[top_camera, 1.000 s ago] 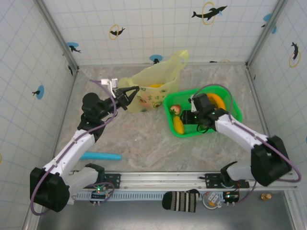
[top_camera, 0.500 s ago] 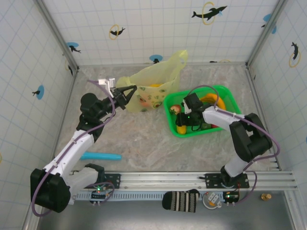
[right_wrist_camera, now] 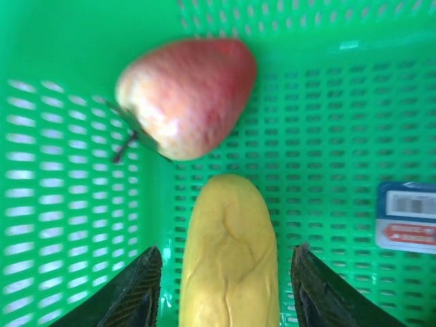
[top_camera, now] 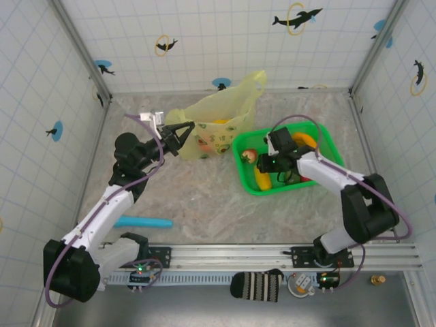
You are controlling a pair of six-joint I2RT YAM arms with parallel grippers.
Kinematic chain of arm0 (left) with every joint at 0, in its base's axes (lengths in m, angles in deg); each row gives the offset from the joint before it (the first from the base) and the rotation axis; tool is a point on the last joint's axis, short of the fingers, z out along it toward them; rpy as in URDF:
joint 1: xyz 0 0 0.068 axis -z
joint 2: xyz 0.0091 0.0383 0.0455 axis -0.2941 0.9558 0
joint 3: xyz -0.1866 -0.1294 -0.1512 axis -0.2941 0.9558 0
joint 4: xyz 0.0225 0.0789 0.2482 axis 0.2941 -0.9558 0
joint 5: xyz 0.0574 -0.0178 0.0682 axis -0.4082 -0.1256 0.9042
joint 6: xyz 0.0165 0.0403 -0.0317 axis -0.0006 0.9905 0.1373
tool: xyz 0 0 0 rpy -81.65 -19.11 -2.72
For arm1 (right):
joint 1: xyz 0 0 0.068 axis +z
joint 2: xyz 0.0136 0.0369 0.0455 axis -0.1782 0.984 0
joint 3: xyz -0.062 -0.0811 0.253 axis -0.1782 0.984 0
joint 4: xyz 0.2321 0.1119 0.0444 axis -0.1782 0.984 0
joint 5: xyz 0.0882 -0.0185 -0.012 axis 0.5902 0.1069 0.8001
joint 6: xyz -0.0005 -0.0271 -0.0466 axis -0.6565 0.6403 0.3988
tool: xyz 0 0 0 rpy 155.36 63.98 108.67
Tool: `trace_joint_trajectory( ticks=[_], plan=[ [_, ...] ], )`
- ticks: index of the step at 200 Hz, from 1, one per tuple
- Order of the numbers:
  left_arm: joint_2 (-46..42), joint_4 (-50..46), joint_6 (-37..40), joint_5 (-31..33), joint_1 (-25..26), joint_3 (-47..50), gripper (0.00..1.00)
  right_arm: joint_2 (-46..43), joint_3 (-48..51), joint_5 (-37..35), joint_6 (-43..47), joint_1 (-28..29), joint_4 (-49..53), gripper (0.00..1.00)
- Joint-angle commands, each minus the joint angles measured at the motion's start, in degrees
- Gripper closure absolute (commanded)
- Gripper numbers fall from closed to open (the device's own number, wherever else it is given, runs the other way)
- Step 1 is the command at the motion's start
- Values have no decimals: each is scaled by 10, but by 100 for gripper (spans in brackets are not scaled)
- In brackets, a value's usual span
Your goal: Place the fake fruits into the plastic bag and tie a complex knot
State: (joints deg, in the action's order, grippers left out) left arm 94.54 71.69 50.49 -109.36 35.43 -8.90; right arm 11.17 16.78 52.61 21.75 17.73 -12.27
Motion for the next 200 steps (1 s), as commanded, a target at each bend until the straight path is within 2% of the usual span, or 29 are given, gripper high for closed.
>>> trace_joint_trajectory(
  ticks=[1, 20, 52, 96, 130, 156, 170, 200],
  plan=[
    [-4, 24, -7, -8, -3, 6, 100, -61, -2, -13, 3, -7, 1, 48],
    [-3, 26, -8, -8, -3, 7, 100, -65, -9, 3, 10, -15, 17, 44],
    [-2, 27, -9, -10, -3, 6, 100, 8, -44, 36, 12, -8, 91, 40],
    [-3, 25, -7, -10, -4, 6, 100, 74, -65, 10, 32, 24, 123, 37],
    [-3, 25, -5, -10, -3, 7, 100, 116, -88, -14, 45, 34, 138, 43],
    [-5, 25, -6, -10, -5, 6, 100, 127, -86, -9, 49, 34, 135, 54],
    [-6, 25, -6, -10, -5, 7, 100, 126, -86, -3, 49, 33, 134, 64],
    [-6, 25, -8, -10, -6, 7, 100, 84, -86, -6, 49, 30, 128, 66]
  ],
)
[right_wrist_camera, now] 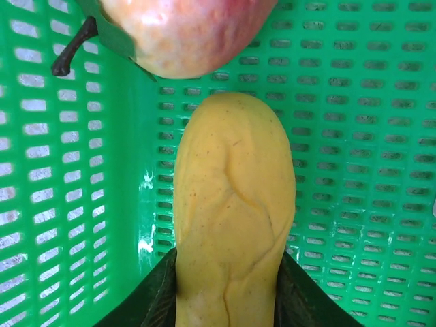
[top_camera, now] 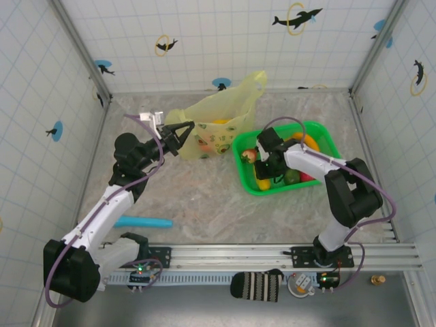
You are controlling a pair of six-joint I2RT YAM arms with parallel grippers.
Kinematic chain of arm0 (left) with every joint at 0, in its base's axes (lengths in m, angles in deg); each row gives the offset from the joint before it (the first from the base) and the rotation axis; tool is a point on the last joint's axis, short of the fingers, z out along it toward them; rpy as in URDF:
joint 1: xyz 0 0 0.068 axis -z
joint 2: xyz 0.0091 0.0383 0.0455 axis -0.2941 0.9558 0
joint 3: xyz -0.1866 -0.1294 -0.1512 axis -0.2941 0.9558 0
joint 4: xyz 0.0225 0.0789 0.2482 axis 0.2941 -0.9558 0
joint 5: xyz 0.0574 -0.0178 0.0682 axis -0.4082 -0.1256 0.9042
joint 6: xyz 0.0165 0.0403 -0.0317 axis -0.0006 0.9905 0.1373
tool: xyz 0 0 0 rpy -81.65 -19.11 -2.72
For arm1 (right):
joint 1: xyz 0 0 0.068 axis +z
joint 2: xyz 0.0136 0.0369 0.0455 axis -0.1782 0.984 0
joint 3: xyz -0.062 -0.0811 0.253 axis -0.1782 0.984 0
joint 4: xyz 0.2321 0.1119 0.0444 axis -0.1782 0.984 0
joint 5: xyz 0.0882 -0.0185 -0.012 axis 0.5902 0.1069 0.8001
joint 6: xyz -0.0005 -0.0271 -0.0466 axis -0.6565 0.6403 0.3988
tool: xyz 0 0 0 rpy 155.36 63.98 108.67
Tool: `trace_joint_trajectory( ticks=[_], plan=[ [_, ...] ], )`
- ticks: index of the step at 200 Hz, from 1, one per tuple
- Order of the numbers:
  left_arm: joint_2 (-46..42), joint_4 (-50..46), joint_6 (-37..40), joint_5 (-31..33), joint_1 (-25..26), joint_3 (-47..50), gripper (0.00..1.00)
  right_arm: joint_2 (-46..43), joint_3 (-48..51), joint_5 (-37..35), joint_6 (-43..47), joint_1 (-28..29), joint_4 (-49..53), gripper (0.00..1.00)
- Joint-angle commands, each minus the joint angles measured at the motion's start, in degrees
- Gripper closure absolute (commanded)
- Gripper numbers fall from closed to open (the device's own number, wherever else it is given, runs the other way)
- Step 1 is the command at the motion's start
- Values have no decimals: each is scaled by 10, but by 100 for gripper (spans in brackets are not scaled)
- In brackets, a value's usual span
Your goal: Place the fake fruits into the plastic bag and tie a complex knot
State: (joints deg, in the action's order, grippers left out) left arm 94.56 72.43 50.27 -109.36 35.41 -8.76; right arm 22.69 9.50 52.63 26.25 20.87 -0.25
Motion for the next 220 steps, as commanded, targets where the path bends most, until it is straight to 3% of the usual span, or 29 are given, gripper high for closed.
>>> trace_joint_trajectory(
  ticks=[1, 51, 106, 144, 176, 220],
  plan=[
    [-6, 18, -6, -10, -6, 5, 100, -33, -14, -7, 3, -2, 8, 66],
    [-6, 19, -7, -10, -7, 5, 100, -156, -5, 12, 18, -6, -54, 65],
    [-4, 22, -10, -11, -8, 6, 100, -268, 42, 28, 114, 26, -329, 67],
    [-3, 28, -16, -15, -11, 7, 100, -185, -42, 31, 167, 34, -471, 67],
    [-5, 30, -18, -16, -13, 7, 100, -105, -32, 22, 211, 41, -671, 66],
    [-5, 33, -20, -19, -13, 7, 100, 4, -53, -34, 228, 45, -809, 65]
  ],
)
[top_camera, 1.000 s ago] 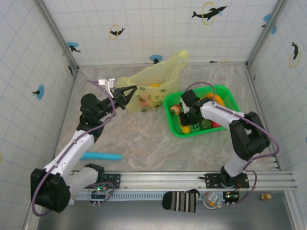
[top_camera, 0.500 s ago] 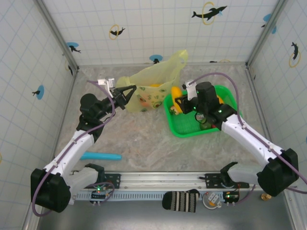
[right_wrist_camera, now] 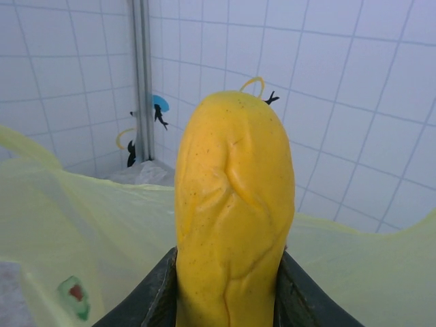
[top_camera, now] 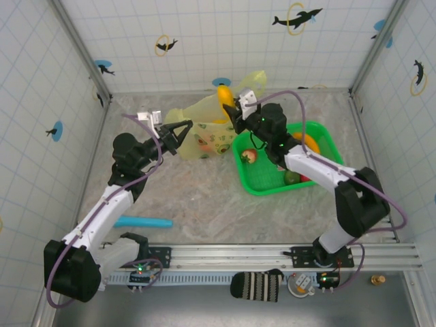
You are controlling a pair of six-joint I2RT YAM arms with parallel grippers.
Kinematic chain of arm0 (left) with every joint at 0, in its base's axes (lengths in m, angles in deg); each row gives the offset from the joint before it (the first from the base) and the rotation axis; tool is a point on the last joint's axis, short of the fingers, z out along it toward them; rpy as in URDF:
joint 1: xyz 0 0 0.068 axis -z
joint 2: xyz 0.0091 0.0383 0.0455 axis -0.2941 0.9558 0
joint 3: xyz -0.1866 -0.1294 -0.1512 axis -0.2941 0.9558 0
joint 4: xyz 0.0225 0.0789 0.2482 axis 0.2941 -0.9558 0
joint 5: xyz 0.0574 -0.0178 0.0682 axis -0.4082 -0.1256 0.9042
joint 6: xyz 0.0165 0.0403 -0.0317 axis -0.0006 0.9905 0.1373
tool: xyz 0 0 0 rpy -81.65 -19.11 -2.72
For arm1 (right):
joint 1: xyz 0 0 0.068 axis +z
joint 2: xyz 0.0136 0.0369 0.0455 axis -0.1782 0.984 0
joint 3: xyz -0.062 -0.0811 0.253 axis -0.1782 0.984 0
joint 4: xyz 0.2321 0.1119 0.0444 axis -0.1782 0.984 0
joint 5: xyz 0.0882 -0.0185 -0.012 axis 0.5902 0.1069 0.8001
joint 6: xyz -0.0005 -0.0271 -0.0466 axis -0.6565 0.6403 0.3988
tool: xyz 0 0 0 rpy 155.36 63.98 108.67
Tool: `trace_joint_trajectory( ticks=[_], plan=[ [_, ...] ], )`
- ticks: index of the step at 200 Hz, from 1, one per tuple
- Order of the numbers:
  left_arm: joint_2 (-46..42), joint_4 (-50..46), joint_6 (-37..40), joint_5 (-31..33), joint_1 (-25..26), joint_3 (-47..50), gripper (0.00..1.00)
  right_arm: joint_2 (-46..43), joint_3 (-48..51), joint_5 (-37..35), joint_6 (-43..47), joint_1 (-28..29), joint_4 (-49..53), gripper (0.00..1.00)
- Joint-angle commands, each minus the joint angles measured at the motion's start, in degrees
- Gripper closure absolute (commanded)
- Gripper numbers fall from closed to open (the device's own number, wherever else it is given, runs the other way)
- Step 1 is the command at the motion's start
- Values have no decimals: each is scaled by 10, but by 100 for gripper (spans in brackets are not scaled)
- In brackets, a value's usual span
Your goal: Place the fake fruits into the plastic bag and tie a complex knot
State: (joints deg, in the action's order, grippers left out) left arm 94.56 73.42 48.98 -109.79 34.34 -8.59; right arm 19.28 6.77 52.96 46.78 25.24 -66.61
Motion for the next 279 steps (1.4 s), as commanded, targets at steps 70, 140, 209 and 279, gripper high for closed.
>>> trace_joint_trajectory(
  ticks=[70, 140, 209, 279],
  plan=[
    [0, 27, -11, -17, -6, 6, 100, 69, -4, 10, 1, 11, -178, 40],
    [3, 35, -17, -18, -9, 10, 100, 5, -21, 45, -20, 12, -85, 39],
    [3, 36, -19, -19, -10, 11, 100, -202, 55, -9, -84, 19, 110, 47],
    [10, 41, -23, -23, -10, 11, 100, -263, 134, -51, -279, -36, 441, 51]
  ],
)
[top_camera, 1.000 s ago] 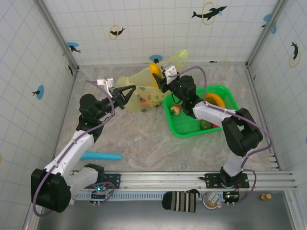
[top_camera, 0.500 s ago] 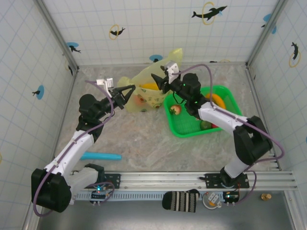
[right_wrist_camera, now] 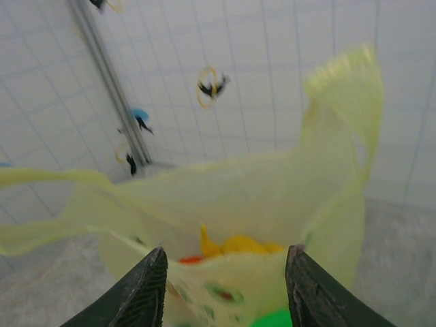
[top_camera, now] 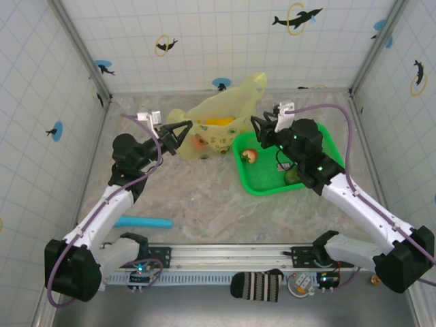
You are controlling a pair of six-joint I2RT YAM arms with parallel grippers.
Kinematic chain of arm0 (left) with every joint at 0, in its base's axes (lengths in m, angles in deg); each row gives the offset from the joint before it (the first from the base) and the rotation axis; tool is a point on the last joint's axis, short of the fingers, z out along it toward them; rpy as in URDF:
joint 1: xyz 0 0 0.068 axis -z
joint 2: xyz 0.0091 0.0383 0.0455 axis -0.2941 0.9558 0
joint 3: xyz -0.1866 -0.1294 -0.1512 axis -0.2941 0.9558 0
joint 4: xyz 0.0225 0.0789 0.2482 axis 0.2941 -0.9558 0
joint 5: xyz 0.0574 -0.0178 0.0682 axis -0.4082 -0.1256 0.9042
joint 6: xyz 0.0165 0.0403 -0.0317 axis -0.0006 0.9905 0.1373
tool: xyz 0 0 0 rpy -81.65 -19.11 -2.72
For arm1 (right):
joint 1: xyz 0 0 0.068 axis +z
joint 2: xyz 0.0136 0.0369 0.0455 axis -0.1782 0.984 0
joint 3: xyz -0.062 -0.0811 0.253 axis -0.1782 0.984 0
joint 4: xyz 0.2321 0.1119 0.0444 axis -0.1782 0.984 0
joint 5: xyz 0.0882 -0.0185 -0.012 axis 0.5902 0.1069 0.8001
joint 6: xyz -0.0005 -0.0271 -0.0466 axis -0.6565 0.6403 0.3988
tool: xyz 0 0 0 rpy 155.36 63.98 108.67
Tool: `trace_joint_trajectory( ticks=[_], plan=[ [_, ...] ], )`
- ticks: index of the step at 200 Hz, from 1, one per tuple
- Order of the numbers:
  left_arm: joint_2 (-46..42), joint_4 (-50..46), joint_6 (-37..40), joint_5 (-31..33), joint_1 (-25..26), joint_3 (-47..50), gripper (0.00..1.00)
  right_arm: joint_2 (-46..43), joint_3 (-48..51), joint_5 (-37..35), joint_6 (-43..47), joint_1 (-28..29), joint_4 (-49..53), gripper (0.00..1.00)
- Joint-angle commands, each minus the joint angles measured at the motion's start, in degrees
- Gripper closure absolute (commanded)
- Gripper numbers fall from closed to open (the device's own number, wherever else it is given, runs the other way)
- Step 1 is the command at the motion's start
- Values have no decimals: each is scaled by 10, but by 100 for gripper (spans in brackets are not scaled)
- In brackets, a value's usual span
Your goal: Place the fake fruits into the plastic bag and tie a complex knot
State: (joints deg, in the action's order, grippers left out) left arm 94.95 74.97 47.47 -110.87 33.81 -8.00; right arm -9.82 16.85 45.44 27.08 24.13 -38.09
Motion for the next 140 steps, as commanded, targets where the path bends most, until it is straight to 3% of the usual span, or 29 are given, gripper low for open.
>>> trace_joint_trajectory(
  ticks=[1, 42, 85, 117, 140],
  plan=[
    [6, 26, -8, -12, -5, 5, 100, 29, 33, 27, -84, -25, 158, 51],
    [5, 26, -8, -12, -5, 5, 100, 115, 37, 116, -142, -58, 186, 43],
    [2, 26, -7, -13, -5, 5, 100, 222, -14, 89, -293, -55, 182, 41],
    [3, 27, -8, -14, -5, 6, 100, 312, -96, 58, -327, -41, 245, 38],
    [4, 28, -9, -15, -4, 5, 100, 341, -109, 52, -338, -34, 230, 32]
  ],
)
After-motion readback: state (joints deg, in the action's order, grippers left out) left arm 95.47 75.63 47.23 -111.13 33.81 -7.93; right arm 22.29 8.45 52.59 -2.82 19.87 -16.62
